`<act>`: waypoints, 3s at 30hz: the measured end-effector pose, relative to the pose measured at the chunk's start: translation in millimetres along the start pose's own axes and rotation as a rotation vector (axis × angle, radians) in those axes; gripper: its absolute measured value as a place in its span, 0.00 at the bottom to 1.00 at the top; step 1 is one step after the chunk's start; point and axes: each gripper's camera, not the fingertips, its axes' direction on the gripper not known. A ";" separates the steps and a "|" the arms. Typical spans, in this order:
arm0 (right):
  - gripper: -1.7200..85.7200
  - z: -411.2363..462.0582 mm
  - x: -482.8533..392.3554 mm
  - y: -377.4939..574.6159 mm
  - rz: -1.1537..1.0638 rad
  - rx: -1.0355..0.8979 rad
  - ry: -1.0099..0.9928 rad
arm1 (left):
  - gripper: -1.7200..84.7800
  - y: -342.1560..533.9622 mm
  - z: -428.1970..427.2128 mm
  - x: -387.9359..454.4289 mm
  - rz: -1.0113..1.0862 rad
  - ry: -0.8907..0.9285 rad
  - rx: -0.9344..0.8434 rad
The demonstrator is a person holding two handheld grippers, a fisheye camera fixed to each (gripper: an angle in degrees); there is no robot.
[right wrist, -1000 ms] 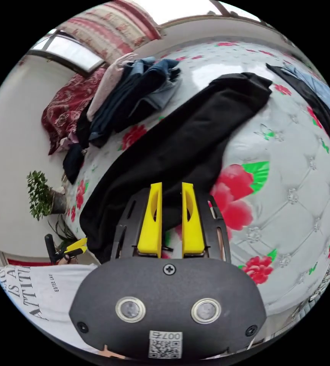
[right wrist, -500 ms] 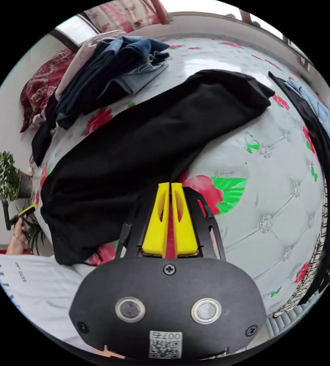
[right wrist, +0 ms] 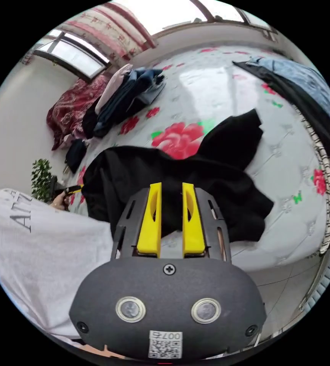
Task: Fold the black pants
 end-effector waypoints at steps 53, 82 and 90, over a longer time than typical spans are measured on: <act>0.05 0.2 58.4 -65.2 0.290 0.087 0.237 | 0.10 47.3 -34.3 5.8 -0.133 -0.283 -0.112; 0.05 37.6 -8.8 -147.2 -0.041 0.041 0.183 | 0.11 -1.6 -85.8 13.2 -0.056 -0.172 0.114; 0.05 135.8 -36.6 -273.3 -0.246 -0.083 0.318 | 0.07 -125.5 -5.4 36.4 0.013 -0.274 0.004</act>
